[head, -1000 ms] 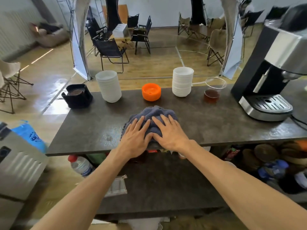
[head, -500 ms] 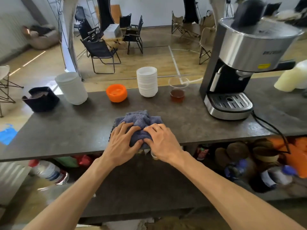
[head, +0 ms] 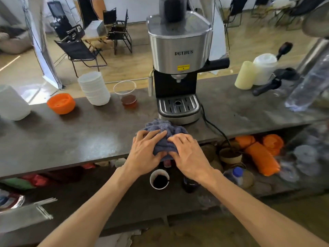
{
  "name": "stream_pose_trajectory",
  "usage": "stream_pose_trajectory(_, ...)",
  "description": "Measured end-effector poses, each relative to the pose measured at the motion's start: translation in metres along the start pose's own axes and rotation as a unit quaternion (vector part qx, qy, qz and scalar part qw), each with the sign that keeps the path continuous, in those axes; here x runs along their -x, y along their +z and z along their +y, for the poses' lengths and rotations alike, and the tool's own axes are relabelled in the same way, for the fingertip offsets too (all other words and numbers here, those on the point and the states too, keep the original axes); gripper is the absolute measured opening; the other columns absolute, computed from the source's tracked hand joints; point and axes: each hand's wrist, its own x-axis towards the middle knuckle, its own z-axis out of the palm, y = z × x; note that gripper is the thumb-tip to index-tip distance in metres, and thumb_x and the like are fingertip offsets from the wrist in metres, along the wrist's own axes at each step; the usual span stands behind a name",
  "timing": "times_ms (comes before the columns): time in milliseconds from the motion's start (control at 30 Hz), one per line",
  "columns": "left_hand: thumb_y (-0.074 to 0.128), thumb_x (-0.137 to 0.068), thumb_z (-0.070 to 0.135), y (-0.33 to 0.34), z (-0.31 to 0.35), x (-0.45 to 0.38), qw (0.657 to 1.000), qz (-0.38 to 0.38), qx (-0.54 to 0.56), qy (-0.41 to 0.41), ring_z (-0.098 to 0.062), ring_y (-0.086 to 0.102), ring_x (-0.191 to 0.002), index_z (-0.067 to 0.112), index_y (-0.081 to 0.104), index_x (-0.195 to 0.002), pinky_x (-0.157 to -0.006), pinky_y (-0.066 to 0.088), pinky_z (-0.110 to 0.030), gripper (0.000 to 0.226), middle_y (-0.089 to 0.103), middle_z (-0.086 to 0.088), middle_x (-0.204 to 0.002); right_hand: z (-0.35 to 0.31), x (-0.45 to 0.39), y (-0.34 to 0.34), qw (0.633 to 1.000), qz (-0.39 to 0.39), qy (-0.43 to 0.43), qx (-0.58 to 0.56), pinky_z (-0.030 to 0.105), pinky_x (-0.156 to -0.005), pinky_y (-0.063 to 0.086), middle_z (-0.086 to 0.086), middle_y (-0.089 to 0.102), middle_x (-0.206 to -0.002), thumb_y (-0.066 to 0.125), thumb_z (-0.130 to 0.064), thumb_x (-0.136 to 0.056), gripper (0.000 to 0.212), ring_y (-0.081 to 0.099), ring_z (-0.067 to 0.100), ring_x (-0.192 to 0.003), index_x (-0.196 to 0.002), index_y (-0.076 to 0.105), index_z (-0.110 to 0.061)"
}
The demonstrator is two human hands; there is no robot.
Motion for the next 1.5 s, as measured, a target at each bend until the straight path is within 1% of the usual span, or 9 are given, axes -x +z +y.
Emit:
stream_pose_trajectory(167, 0.066, -0.075, 0.035, 0.012, 0.042, -0.013, 0.999, 0.008, 0.014, 0.05, -0.024, 0.051, -0.106, 0.023, 0.055, -0.135, -0.095, 0.045, -0.039, 0.063, 0.061, 0.003, -0.126, 0.018, 0.019, -0.027, 0.999, -0.002, 0.034, 0.008, 0.041, -0.092, 0.047, 0.002, 0.055, -0.117, 0.062, -0.023, -0.084, 0.037, 0.05, 0.026, -0.107, -0.119, 0.053, -0.018)
stream_pose_trajectory(300, 0.063, -0.08, 0.028, -0.001, 0.073, -0.023, 0.994, -0.014, 0.077, 0.072, -0.021, 0.06, -0.106, 0.029, 0.057, -0.126, -0.091, 0.049, -0.037, 0.047, 0.065, 0.004, -0.114, 0.029, 0.034, -0.062, 0.992, 0.004, 0.09, -0.09, 0.034, -0.093, 0.047, -0.001, 0.058, -0.117, 0.069, -0.019, -0.083, 0.04, 0.057, 0.018, -0.107, -0.12, 0.053, -0.021)
stream_pose_trajectory(467, 0.067, -0.086, 0.02, -0.021, 0.124, -0.046, 0.974, 0.087, 0.198, 0.061, -0.012, 0.06, -0.116, 0.026, 0.053, -0.138, -0.1, 0.048, -0.033, 0.055, 0.065, 0.007, -0.127, 0.037, 0.039, -0.119, 0.974, 0.147, 0.087, -0.149, 0.016, -0.094, 0.043, -0.005, 0.056, -0.121, 0.069, -0.012, -0.087, 0.044, 0.055, 0.006, -0.109, -0.127, 0.053, -0.021)
stream_pose_trajectory(600, 0.064, -0.09, 0.018, -0.026, 0.165, -0.105, 0.964, 0.117, 0.234, 0.055, -0.015, 0.056, -0.123, 0.022, 0.049, -0.142, -0.105, 0.045, -0.036, 0.055, 0.06, 0.003, -0.135, 0.076, 0.006, -0.161, 0.968, 0.192, 0.087, -0.134, 0.024, -0.1, 0.043, 0.0, 0.055, -0.132, 0.066, -0.014, -0.089, 0.048, 0.052, 0.012, -0.119, -0.134, 0.052, -0.02)
stream_pose_trajectory(800, 0.056, -0.097, 0.03, 0.031, 0.169, -0.174, 0.985, -0.013, 0.169, -0.026, -0.026, 0.051, -0.13, 0.014, 0.05, -0.141, -0.108, 0.04, -0.036, 0.047, 0.056, -0.008, -0.141, 0.177, -0.051, -0.156, 0.97, -0.002, 0.231, -0.077, 0.04, -0.113, 0.034, 0.015, 0.049, -0.148, 0.042, -0.021, -0.101, 0.044, 0.042, 0.03, -0.139, -0.144, 0.048, -0.012)
stream_pose_trajectory(933, 0.048, -0.102, 0.026, 0.059, 0.165, -0.193, 0.986, 0.059, 0.143, -0.065, -0.025, 0.05, -0.13, 0.011, 0.053, -0.138, -0.107, 0.037, -0.034, 0.04, 0.055, -0.01, -0.141, 0.205, -0.051, -0.13, 0.981, 0.02, 0.192, 0.013, 0.047, -0.114, 0.035, 0.019, 0.044, -0.149, 0.042, -0.027, -0.102, 0.048, 0.037, 0.036, -0.141, -0.147, 0.042, -0.011)
stream_pose_trajectory(1033, 0.035, -0.106, 0.029, 0.081, 0.173, -0.212, 0.999, -0.028, 0.041, -0.012, -0.028, 0.022, -0.149, 0.017, 0.03, -0.153, -0.122, 0.017, -0.041, 0.049, 0.026, -0.012, -0.162, 0.206, -0.057, -0.113, 0.988, -0.011, 0.134, 0.069, 0.046, -0.121, 0.016, 0.017, 0.018, -0.164, 0.032, -0.029, -0.105, 0.053, 0.011, 0.034, -0.152, -0.155, 0.025, -0.015)
stream_pose_trajectory(1133, 0.027, -0.106, 0.034, 0.103, 0.174, -0.218, 0.994, -0.089, -0.051, -0.044, -0.033, 0.002, -0.153, 0.024, 0.01, -0.158, -0.124, 0.005, -0.049, 0.056, 0.002, -0.009, -0.167, 0.218, -0.067, -0.097, 0.985, -0.045, 0.118, 0.115, 0.046, -0.123, 0.008, 0.012, 0.014, -0.166, 0.024, -0.033, -0.106, 0.054, 0.005, 0.03, -0.154, -0.157, 0.02, -0.017)
stream_pose_trajectory(1500, 0.018, -0.106, 0.041, 0.111, 0.148, -0.288, 0.984, -0.084, -0.05, -0.152, -0.038, 0.0, -0.152, 0.03, 0.012, -0.158, -0.123, 0.003, -0.05, 0.053, 0.003, -0.007, -0.167, 0.24, -0.145, -0.09, 0.978, -0.096, 0.15, 0.105, 0.045, -0.123, 0.008, 0.005, 0.012, -0.167, 0.021, -0.035, -0.107, 0.053, 0.003, 0.029, -0.153, -0.157, 0.018, -0.02)
